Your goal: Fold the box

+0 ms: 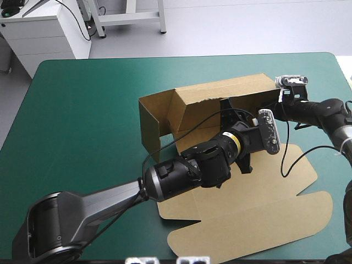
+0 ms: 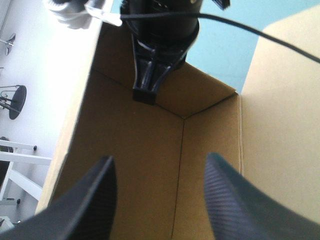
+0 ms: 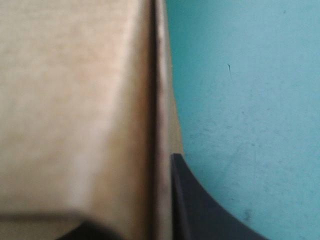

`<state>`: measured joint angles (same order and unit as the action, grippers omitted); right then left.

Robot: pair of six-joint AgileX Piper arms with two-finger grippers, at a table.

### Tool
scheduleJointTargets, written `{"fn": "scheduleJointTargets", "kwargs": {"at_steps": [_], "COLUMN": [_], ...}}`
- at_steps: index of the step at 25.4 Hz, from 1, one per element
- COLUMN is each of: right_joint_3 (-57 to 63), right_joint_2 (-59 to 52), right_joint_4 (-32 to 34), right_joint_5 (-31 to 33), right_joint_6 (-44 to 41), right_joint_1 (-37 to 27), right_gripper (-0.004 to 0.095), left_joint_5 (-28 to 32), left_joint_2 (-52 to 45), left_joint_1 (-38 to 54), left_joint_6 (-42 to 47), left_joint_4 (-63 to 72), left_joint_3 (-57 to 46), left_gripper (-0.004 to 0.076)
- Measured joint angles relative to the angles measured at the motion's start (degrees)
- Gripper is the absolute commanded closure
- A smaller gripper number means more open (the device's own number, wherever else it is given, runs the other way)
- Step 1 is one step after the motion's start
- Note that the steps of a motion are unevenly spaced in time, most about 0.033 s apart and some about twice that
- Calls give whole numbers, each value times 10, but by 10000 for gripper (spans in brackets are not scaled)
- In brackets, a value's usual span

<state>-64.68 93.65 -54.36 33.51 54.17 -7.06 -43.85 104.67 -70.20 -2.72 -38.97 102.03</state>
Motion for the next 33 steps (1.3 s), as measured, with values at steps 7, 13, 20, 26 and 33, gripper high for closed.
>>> {"fn": "scheduleJointTargets", "kwargs": {"at_steps": [7,13,20,26,33], "right_joint_3": [1,12,-28,-103,-199], "right_joint_2": [-6,-46,-62,-59,8], "right_joint_4": [4,53,173,275,356], "right_joint_5": [7,80,138,173,262], "right_joint_6": [-27,-92,-230,-353,-457], "right_joint_1": [0,11,36,93,142], "right_gripper": [908,907,908,907,908], "left_joint_5": [-4,-5,-14,-52,-106], "left_joint_2": [-73,-120,-192,-207,-206], "left_joint_1": [40,169,353,508,657], "left_joint_6": [74,97,93,27,-19], "left_joint_4": [-87,-50,65,217,374], "left_joint_3": [0,0,0,0,0], "left_gripper": [729,729,729,729,729]}}
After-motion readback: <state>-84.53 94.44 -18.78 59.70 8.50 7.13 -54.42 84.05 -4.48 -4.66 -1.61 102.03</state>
